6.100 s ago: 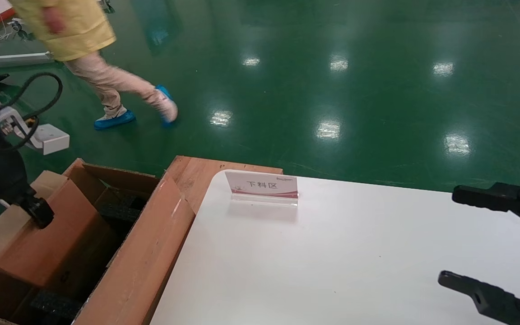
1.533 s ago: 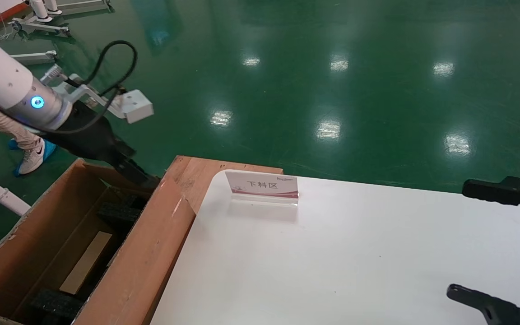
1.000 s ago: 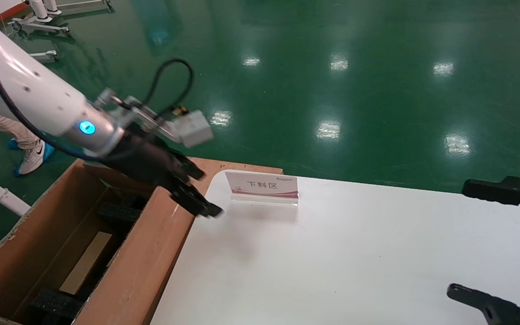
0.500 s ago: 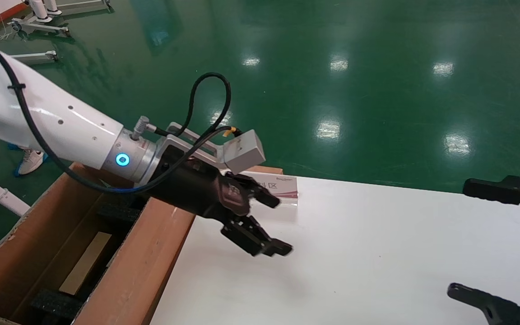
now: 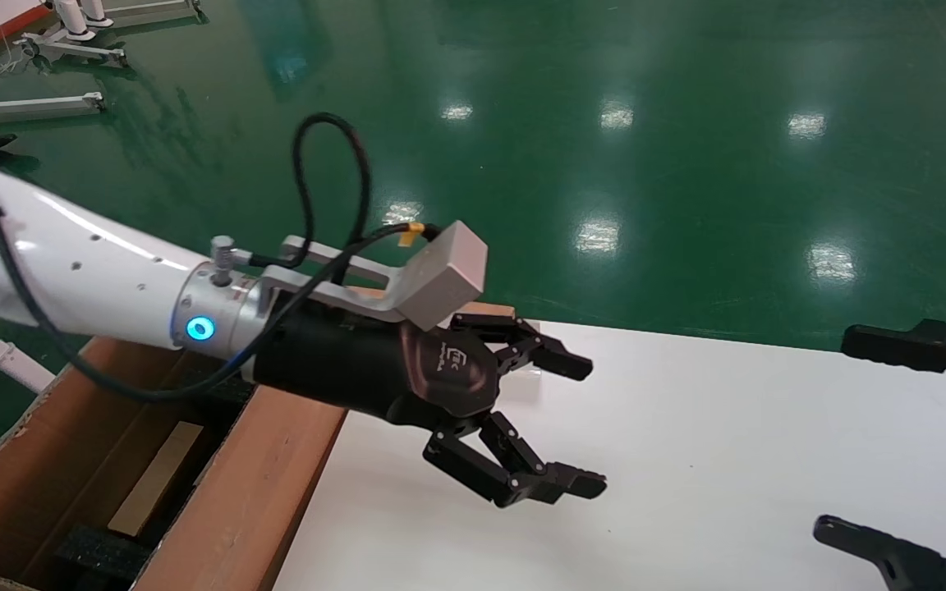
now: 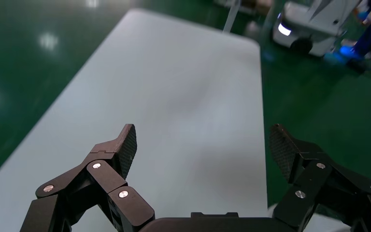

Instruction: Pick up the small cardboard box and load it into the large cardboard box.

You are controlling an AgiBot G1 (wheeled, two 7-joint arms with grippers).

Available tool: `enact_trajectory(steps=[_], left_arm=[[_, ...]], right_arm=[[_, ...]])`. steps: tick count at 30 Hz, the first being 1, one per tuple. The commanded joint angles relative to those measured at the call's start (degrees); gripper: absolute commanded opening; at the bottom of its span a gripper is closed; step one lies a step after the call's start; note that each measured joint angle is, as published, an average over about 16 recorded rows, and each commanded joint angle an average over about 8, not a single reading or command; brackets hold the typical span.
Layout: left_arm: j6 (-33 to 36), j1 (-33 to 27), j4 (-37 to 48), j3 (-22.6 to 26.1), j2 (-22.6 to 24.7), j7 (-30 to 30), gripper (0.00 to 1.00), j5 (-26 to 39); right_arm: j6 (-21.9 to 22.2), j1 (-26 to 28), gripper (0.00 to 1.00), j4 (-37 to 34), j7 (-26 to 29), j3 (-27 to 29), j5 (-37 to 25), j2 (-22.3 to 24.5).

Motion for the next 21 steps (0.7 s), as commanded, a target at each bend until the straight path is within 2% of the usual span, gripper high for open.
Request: enact_trajectory(steps=[1, 14, 17, 21], left_arm=[[0.71, 2.63, -0.66, -3.79, -0.21, 1.34, 1.00, -0.66], [5.36, 19.83, -4.97, -28.62, -1.58, 10.12, 1.00, -4.97], [5.92, 22.00, -5.51, -31.82, -1.73, 11.23, 1.00, -5.48], [6.04, 22.56, -5.64, -32.70, -1.76, 11.52, 1.00, -5.58]], right_arm=[[-0.01, -0.01, 1.00, 0.01, 0.02, 0.03, -0.02, -0.01], [-0.10, -0.06, 1.00, 0.08, 0.15, 0.24, -0.16, -0.10], [-0.12, -0.08, 1.00, 0.09, 0.18, 0.29, -0.19, -0.12], [-0.15, -0.09, 1.00, 0.11, 0.22, 0.36, -0.24, -0.14]])
